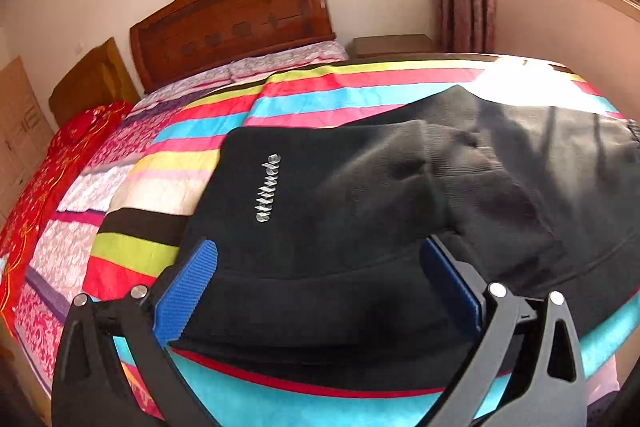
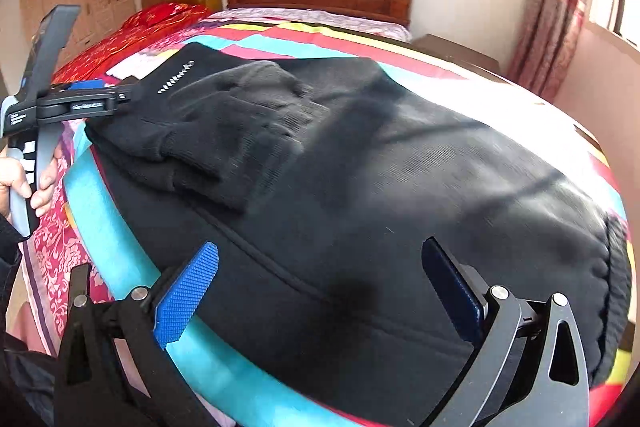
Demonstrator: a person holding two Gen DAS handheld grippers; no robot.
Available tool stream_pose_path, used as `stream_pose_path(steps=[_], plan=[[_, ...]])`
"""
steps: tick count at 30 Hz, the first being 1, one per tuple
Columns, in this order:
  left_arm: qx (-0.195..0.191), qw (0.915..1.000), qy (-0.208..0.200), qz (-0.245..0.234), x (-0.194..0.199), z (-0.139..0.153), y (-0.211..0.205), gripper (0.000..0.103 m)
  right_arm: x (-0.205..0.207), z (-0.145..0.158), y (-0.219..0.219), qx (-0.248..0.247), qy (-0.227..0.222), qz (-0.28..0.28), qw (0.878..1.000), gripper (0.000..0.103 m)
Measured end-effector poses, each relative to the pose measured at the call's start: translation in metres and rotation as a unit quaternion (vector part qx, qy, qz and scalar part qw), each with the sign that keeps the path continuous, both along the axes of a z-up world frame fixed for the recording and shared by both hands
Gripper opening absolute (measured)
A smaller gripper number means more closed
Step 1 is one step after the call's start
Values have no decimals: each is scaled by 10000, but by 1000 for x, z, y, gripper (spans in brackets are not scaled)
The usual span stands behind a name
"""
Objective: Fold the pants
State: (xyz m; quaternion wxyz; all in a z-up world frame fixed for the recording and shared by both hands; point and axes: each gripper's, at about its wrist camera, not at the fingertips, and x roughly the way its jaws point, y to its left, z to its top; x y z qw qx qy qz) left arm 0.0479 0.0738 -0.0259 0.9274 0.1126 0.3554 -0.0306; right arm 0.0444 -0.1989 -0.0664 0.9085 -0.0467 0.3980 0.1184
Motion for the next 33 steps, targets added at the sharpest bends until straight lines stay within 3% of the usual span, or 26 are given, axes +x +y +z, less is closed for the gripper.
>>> stream_pose_path(steps=[2,4,8,10,14,20,22,25,28,33], plan=[[-91,9988,-68,-486,-6,5,-31,101,-35,14,-57,1019,-429,-464,9928,98],[19,9961,-130,-867,-7,5,-65,101,-62,18,-118,2019,-477,-1096,9721,98],[221,9907,-39,-1345,3,-7,-118,101,-85,-12,-209,3122,116,-2351,9204,98],[260,9899,146,-1389,13,-17,-131,101,-78,-28,-225,3447,394,-2435,9057,98],[229,9876,627,-1422,29,-42,-135,101,-46,-38,-225,3407,551,-2385,9077,99],[335,9878,539,-1422,26,-51,-134,102,-15,-33,-210,3088,811,-2208,9216,99],[333,9873,548,-1452,25,-51,-133,102,-16,-34,-212,3179,832,-2240,9175,99],[313,9873,518,-1469,24,-52,-132,102,-27,-33,-210,2944,916,-2262,9240,81],[299,9874,519,-1463,25,-52,-132,102,-33,-34,-209,2859,931,-2148,9292,79],[285,9873,536,-1465,24,-50,-130,102,-21,-35,-212,3103,896,-2310,9178,81]])
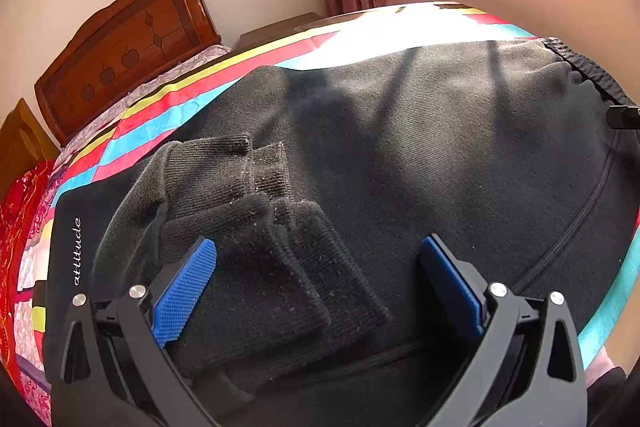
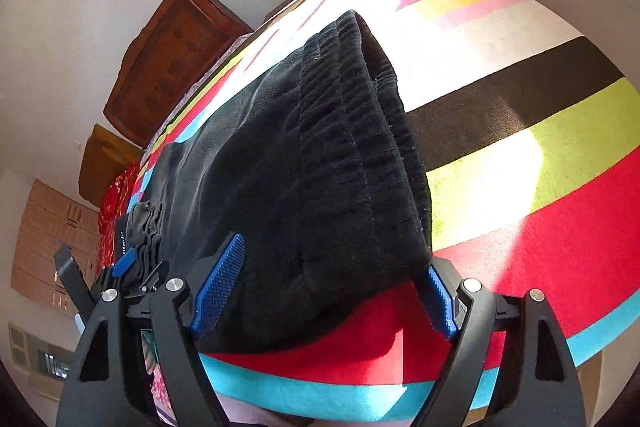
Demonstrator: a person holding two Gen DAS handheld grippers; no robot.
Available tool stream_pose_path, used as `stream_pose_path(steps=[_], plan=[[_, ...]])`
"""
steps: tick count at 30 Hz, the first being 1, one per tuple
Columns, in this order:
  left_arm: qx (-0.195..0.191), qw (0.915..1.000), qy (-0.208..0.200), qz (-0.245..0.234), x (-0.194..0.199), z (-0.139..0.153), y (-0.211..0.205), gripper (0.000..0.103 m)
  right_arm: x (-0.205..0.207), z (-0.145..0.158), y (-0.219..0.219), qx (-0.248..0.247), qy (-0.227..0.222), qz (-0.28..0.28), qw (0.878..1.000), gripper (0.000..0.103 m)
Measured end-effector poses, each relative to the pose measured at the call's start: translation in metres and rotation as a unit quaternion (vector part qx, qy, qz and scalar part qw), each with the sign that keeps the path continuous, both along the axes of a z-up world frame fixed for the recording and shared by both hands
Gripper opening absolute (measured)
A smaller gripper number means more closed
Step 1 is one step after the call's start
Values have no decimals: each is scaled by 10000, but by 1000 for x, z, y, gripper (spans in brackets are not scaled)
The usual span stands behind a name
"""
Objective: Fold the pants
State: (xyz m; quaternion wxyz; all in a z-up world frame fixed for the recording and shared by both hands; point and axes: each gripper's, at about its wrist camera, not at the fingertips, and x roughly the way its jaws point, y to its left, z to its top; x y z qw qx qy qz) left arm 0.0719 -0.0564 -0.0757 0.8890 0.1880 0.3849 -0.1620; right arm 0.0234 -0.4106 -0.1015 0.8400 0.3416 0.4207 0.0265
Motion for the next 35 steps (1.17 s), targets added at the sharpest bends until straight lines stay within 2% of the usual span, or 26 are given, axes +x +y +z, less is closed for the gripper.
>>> stream_pose_path(steps=[3,4,5,6,7,8,9,10,11,12,13,15,17,18,19,21,23,24,25,27,29,30,31,33,34,35], plan=[[-29,10000,-13,-18,1,0,0,102,7,2,5,-164,57,-44,9998,76],[-33,10000,-9,-24,1,0,0,102,6,3,7,-275,54,-79,9996,52],[-64,10000,8,-31,1,1,1,102,4,-1,6,-255,59,-151,9995,45],[-205,9998,80,-35,1,4,5,101,1,-4,5,-142,-65,-180,9997,42],[-500,9985,218,-51,2,12,12,101,-2,-4,4,-94,-200,-210,9995,37],[-1016,9938,432,-98,5,22,25,101,-7,-4,4,-41,-381,-285,9989,34],[-1672,9835,672,-149,10,35,41,101,-10,-1,4,-12,-517,-353,9980,34],[-2365,9670,929,-167,19,48,59,101,-13,3,6,-62,-635,-424,9971,33],[-2900,9495,1183,-177,29,59,73,101,-15,12,12,-230,-776,-474,9956,32],[-3268,9341,1417,-265,40,70,83,101,-16,23,21,-545,-928,-477,9930,32],[-3524,9202,1635,-477,51,83,86,101,-16,38,34,-968,-1088,-424,9884,32],[-3812,8927,2159,-1054,69,103,78,101,-15,70,70,-1806,-1509,-198,9717,31],[-3933,8618,2762,-1623,85,117,59,101,-10,96,118,-2651,-1922,228,9446,31],[-3864,8541,2983,-1795,90,122,48,101,-9,104,144,-3069,-2106,445,9271,31],[-3678,8549,3133,-1890,95,126,36,101,-8,110,173,-3481,-2264,672,9072,31],[-3140,8638,3326,-2113,98,129,10,101,-4,108,223,-4141,-2440,1041,8707,31],[-2121,8910,3516,-1936,100,112,-17,101,0,96,265,-4710,-2486,1350,8355,31],[-1633,8985,3670,-1768,102,96,-30,101,0,89,281,-4917,-2487,1486,8212,31],[-1331,8970,3843,-1731,102,80,-41,101,0,81,294,-5068,-2477,1594,8102,31],[-1041,8963,3943,-1741,101,61,-56,99,0,66,307,-5290,-2450,1684,7948,31],[-1188,8920,3962,-1826,101,58,-64,82,-3,59,312,-5494,-2460,1681,7806,31],[-1187,8943,3920,-1801,102,60,-66,58,-5,57,313,-5604,-2471,1671,7726,31],[-1059,9032,3786,-1721,103,61,-68,29,-7,55,315,-5716,-2480,1673,7641,31],[-1015,9059,3737,-1714,105,62,-70,24,-7,50,314,-5867,-2402,1726,7538,32],[-950,9108,3648,-1686,106,64,-70,24,-8,48,313,-5919,-2364,1742,7506,36],[-948,9129,3608,-1656,106,67,-69,23,-12,49,309,-5909,-2375,1776,7503,47]])
